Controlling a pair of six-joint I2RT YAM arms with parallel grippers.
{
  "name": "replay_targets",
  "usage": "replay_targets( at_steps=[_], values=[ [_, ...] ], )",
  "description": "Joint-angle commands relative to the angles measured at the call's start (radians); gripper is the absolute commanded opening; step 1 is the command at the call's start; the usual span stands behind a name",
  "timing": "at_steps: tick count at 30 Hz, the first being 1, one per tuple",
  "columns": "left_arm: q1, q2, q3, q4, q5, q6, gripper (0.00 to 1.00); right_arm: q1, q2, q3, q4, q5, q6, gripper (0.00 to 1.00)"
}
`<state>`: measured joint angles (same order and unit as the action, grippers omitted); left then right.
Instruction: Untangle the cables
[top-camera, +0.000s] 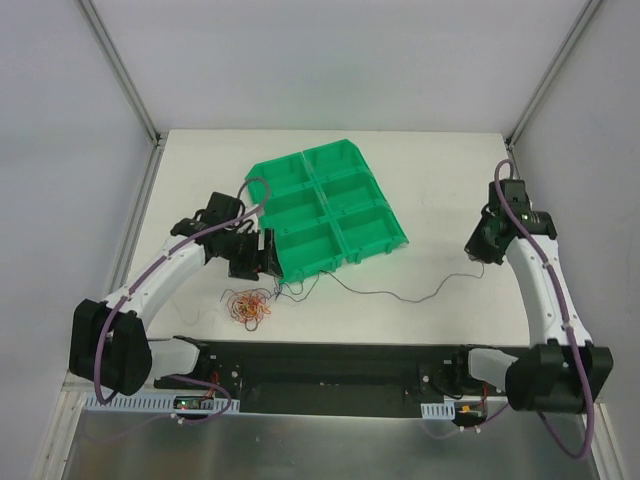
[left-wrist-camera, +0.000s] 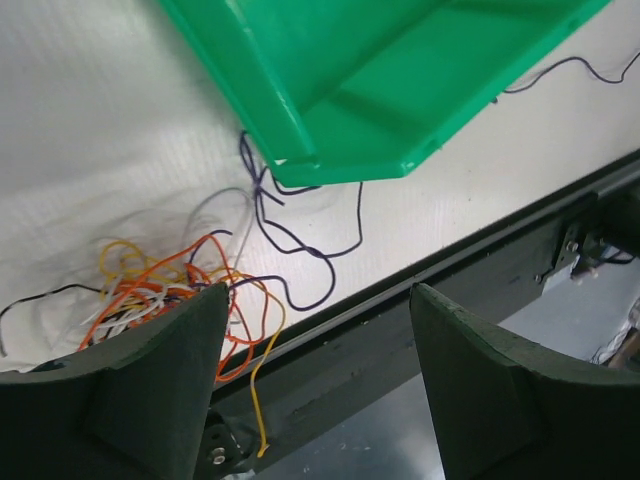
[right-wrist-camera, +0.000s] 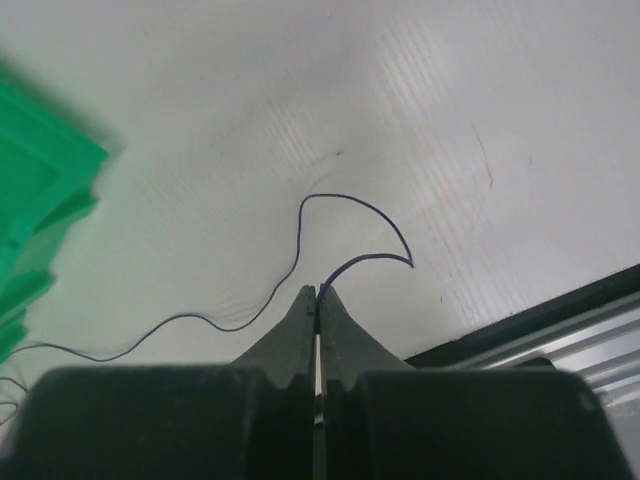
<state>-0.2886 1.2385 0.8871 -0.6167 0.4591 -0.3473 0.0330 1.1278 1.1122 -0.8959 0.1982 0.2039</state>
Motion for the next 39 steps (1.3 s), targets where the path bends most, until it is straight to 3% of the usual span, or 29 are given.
replay_targets(
  at_steps=[1, 4, 5, 6, 9, 11, 12, 16, 19, 21, 25, 33, 36, 39],
  values=[
    [-0.081, 0.048, 0.013, -0.014, 0.058, 0.045, 0.70, -0.070, 0.130, 0.024, -0.122, -0.236, -0.093, 0.00],
    [-0.132, 0.091, 0.026, -0.038, 0.009, 0.051, 0.65, -0.070, 0.233, 0.034, -0.161, -0.276, -0.152, 0.02],
    [-0.145, 0.104, 0.027, -0.044, 0.000, 0.053, 0.64, -0.070, 0.253, 0.032, -0.164, -0.278, -0.165, 0.07],
    [-0.155, 0.119, 0.030, -0.054, -0.007, 0.056, 0.63, -0.067, 0.257, 0.031, -0.161, -0.281, -0.181, 0.17],
    [-0.173, 0.147, 0.030, -0.069, -0.037, 0.062, 0.61, 0.006, 0.227, 0.058, -0.167, -0.206, -0.224, 0.60],
    [-0.178, 0.157, 0.027, -0.068, -0.039, 0.068, 0.58, 0.097, 0.207, 0.078, -0.161, -0.152, -0.230, 0.76],
    [-0.178, 0.160, 0.027, -0.068, -0.040, 0.071, 0.56, 0.143, 0.205, 0.084, -0.152, -0.161, -0.230, 0.78],
    [-0.179, 0.170, 0.035, -0.069, -0.043, 0.073, 0.47, 0.390, 0.202, 0.042, 0.007, -0.340, -0.207, 0.79],
    [-0.179, 0.168, 0.046, -0.069, -0.040, 0.073, 0.43, 0.545, 0.222, -0.050, 0.257, -0.532, -0.094, 0.78],
    [-0.179, 0.168, 0.050, -0.072, -0.033, 0.076, 0.42, 0.617, 0.257, -0.089, 0.395, -0.569, -0.019, 0.78],
    [-0.179, 0.176, 0.046, -0.072, -0.016, 0.074, 0.44, 0.708, 0.380, -0.075, 0.506, -0.527, 0.089, 0.78],
    [-0.179, 0.177, 0.032, -0.071, -0.023, 0.064, 0.48, 0.852, 0.576, 0.050, 0.512, -0.359, 0.164, 0.76],
    [-0.179, 0.184, 0.033, -0.072, -0.028, 0.060, 0.49, 0.884, 0.625, 0.098, 0.474, -0.306, 0.175, 0.69],
    [-0.179, 0.193, 0.030, -0.072, -0.037, 0.054, 0.48, 0.887, 0.652, 0.103, 0.460, -0.284, 0.167, 0.44]
  ],
)
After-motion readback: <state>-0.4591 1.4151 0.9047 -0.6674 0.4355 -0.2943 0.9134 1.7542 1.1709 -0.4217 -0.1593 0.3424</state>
